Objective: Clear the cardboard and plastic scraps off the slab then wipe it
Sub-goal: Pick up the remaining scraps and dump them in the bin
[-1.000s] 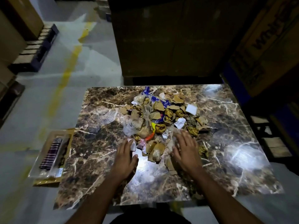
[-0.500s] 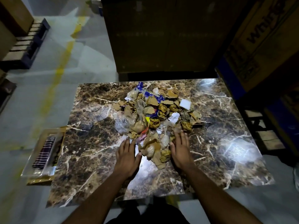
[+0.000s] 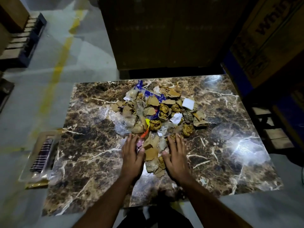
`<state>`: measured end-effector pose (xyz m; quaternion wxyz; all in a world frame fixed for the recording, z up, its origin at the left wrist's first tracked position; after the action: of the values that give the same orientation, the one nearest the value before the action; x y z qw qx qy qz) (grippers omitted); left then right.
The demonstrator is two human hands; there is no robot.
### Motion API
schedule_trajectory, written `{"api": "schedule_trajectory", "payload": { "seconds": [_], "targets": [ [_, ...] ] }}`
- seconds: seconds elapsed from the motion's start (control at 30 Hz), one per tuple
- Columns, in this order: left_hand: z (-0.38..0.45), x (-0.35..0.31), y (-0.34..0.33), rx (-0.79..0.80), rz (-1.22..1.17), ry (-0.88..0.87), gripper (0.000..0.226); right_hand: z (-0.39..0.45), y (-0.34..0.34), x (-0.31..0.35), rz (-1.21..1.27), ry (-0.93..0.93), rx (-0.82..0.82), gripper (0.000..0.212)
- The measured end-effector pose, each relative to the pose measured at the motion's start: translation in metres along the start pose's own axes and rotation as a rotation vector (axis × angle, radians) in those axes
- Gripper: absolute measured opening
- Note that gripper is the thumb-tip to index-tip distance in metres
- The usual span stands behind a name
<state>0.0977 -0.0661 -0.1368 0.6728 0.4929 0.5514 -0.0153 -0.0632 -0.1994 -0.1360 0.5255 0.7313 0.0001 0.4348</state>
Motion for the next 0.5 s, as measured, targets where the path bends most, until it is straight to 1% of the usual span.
{"api": "schedule_trajectory", "payload": {
  "seconds": [0.07, 0.13, 0.2, 0.27, 0.33, 0.43, 0.5],
  "targets": [
    [-0.006, -0.007, -0.014, -0.002, -0.03, 0.021, 0.064, 0.003, -0.01, 0.008, 0.007, 0.003, -0.007, 0.07],
    [-0.011, -0.012, -0.024, -0.04, -0.098, 0.074, 0.062, 0.005, -0.016, 0.013, 0.055, -0.01, -0.045, 0.068],
    [-0.013, -0.015, -0.033, -0.071, -0.17, 0.126, 0.06, 0.008, -0.019, 0.016, 0.122, -0.035, -0.08, 0.072],
    [-0.013, -0.02, -0.038, -0.111, -0.235, 0.125, 0.057, 0.01, -0.021, 0.018, 0.182, -0.045, -0.104, 0.074],
    [-0.015, -0.028, -0.043, -0.157, -0.317, 0.104, 0.05, 0.01, -0.025, 0.017, 0.243, -0.043, -0.128, 0.068],
    [-0.021, -0.041, -0.051, -0.193, -0.461, 0.133, 0.041, 0.009, -0.025, 0.015, 0.367, -0.013, -0.162, 0.06],
    [-0.024, -0.046, -0.057, -0.212, -0.507, 0.141, 0.036, 0.01, -0.022, 0.016, 0.445, -0.025, -0.178, 0.055]
  ]
}}
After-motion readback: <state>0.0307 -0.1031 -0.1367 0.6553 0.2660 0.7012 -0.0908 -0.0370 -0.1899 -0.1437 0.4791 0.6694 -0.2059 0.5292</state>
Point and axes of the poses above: each hand's wrist, its own z-axis towards the middle knuckle, its own y-axis out of the back of the hand, x = y × z, the point moved 6 cm from there along z, towards the middle knuckle, and after that the axes turned 3 degrees about z, right-handed, at the moved point
